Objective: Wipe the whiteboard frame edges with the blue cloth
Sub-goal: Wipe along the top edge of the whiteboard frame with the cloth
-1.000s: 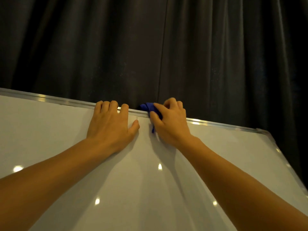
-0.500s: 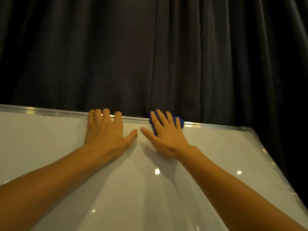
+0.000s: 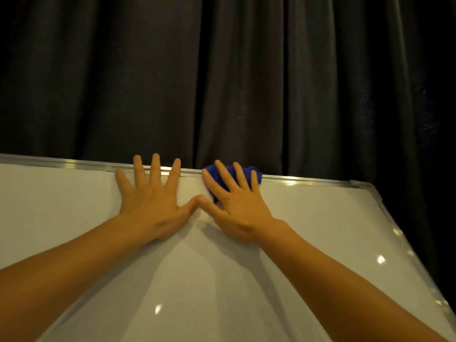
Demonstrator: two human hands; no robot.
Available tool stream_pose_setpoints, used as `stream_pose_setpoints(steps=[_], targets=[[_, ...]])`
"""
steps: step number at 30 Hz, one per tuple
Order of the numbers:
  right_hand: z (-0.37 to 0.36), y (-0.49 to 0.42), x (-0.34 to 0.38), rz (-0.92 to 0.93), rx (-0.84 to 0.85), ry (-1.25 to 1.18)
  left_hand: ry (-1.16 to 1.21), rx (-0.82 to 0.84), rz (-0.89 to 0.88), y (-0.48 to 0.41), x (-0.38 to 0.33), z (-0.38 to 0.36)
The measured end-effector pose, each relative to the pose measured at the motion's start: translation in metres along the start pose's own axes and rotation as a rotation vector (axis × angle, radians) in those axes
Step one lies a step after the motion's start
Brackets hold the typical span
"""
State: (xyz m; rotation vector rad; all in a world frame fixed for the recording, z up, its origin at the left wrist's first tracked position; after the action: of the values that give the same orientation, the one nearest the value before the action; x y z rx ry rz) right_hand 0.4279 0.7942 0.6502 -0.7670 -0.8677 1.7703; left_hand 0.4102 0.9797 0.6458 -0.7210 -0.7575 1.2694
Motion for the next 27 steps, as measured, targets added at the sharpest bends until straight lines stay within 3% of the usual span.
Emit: stream_pose_setpoints(steps=[4,9,11,15,18,23,27], targets=[[0.016,0.006,-0.056,0.093,-0.043,0.054,-0.017,-0.004,0.042,-0.005,-0.029,-0.004],[0.033,0.029,-0.159,-0.115,-0.047,0.042,0.008,-0.039,0.080,0.002,-0.070,-0.016],[0.026,0.028,-0.149,-0.126,-0.037,0.001,0.012,-0.023,0.110,0.003,-0.094,-0.020],[0.015,0.020,-0.100,0.030,-0.004,-0.003,-0.026,0.022,0.233,-0.005,-0.113,-0.019],[0.027,0.020,-0.132,0.072,-0.035,0.036,-0.011,-0.001,0.220,-0.002,-0.111,-0.018],[0.040,0.040,-0.207,-0.156,-0.057,0.069,0.018,-0.016,0.146,0.005,-0.126,-0.021],[0.025,0.039,-0.155,-0.073,-0.012,-0.027,-0.011,-0.007,0.151,-0.007,-0.163,-0.027]])
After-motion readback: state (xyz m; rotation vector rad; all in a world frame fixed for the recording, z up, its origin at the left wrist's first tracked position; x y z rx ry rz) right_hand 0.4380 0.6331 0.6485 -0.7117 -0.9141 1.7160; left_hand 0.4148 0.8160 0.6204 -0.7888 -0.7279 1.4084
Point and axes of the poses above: each hand's wrist, its own y-axis away from the middle knuckle, its own z-axis out of the back of the hand, x = y × z, the point moved 2 cm from there along -y, towards the middle knuckle, and after that the axes turned 10 degrees about -z, right-handed, at the moved point
